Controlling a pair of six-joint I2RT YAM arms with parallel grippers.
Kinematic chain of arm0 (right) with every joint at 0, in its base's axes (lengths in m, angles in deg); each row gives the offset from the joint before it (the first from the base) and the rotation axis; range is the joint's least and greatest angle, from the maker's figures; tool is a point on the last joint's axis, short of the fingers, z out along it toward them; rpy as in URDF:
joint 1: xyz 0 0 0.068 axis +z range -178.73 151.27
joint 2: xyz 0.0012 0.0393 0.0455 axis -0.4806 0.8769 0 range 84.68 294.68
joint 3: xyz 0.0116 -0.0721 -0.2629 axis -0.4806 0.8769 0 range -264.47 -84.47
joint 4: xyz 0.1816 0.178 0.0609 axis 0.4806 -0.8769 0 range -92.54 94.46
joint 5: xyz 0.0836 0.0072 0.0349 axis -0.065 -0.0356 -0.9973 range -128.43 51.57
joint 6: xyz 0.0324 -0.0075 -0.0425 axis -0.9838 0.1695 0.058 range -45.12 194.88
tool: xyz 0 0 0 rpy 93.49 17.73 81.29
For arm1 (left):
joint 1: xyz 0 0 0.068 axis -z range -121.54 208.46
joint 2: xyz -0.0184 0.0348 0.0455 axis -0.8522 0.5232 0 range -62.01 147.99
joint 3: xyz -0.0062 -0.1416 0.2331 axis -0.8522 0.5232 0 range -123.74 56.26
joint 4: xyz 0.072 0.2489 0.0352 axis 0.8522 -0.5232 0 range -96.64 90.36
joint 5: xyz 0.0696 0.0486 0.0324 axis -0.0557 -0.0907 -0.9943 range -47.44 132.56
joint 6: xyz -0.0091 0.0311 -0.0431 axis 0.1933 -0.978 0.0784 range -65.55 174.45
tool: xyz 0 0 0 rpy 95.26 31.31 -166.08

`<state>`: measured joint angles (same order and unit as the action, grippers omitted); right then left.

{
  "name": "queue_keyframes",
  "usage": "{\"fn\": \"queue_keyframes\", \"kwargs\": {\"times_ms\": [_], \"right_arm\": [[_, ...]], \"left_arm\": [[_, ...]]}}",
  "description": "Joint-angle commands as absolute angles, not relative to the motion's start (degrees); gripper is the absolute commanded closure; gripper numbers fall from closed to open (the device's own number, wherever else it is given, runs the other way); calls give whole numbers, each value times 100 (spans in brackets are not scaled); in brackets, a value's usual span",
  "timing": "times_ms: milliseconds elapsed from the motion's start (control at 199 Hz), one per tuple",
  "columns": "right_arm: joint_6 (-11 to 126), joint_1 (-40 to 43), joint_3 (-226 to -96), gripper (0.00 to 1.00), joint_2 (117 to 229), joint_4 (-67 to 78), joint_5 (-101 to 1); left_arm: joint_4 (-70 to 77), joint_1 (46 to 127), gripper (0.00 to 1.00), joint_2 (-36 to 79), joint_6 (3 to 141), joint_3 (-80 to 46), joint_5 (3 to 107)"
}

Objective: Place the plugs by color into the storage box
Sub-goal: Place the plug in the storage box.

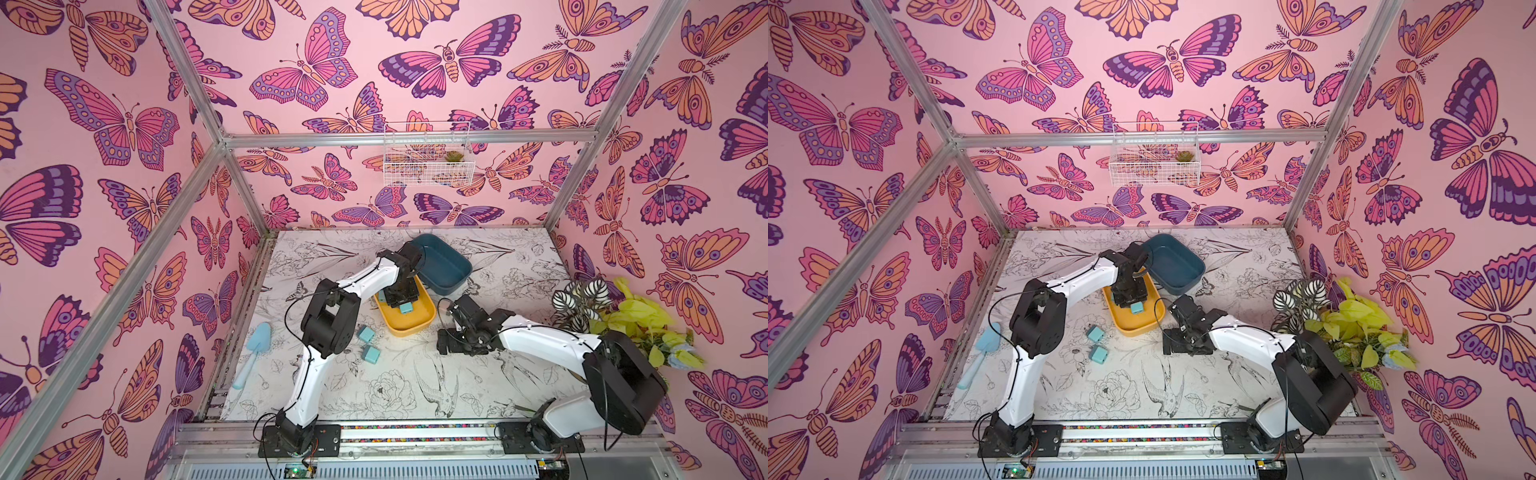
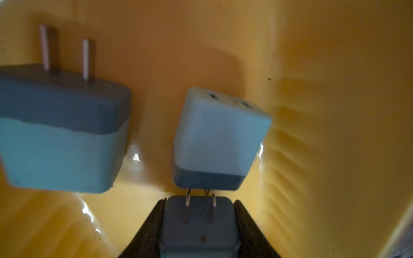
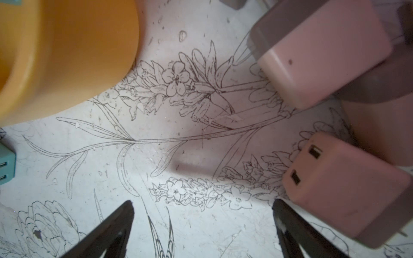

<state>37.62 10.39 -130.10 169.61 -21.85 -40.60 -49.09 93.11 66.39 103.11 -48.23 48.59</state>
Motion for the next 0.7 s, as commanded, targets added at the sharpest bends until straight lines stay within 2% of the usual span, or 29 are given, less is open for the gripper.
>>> {"fn": "queue_keyframes", "kwargs": {"times_ms": [0,156,407,694], "right_arm": [[3702,1074,-12947,2,16921,-2185,-3983],[3680,1075,-12946,2,16965,-2147,-4007],[3665,1074,-12901,2,16929,-2122,-3979],[3749,1082,-13145,2,17201,-2066,-4104]], "left_arm": [[-5017,9348,57,6833,10423,-5034,4834],[-5030,9353,55,7081,10428,-5281,4907],[-5143,9352,34,6963,10334,-5372,4990],[-6093,9175,32,5841,10411,-5743,4356]]}}
